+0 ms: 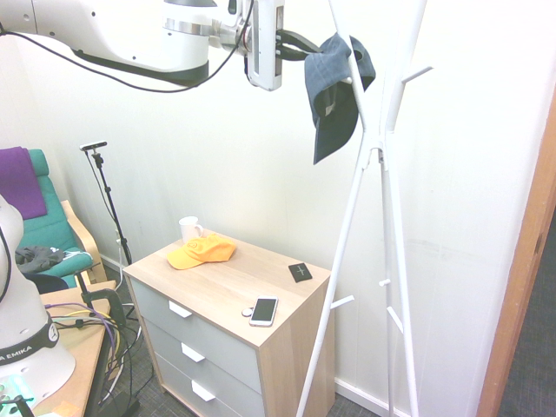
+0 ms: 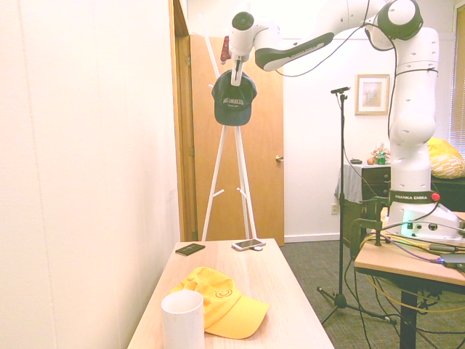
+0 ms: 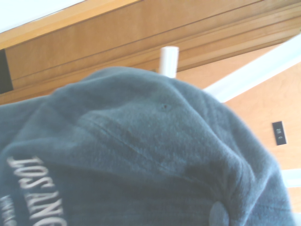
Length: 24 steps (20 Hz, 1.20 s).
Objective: Hang the cap
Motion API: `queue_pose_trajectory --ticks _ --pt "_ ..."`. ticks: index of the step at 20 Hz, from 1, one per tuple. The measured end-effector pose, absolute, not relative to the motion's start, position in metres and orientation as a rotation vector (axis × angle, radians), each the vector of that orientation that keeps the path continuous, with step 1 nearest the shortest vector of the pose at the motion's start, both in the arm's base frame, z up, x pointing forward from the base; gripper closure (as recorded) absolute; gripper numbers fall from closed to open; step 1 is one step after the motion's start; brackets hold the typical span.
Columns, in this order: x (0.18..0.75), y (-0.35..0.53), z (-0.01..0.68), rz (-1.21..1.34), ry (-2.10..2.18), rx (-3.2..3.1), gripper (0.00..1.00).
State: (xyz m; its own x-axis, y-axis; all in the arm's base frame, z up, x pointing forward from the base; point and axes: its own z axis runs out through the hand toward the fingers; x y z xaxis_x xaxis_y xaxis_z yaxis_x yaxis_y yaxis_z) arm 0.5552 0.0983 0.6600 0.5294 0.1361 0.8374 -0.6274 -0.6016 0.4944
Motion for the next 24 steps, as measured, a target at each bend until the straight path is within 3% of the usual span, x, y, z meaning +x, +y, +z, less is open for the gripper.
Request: queue_pose_trajectory --ticks 18,24 --pt "0.538 0.103 0.629 1.141 -0.406 1.999 0.0" --pt "0.517 0.149 0.667 1.06 -0.517 2.384 0.0"
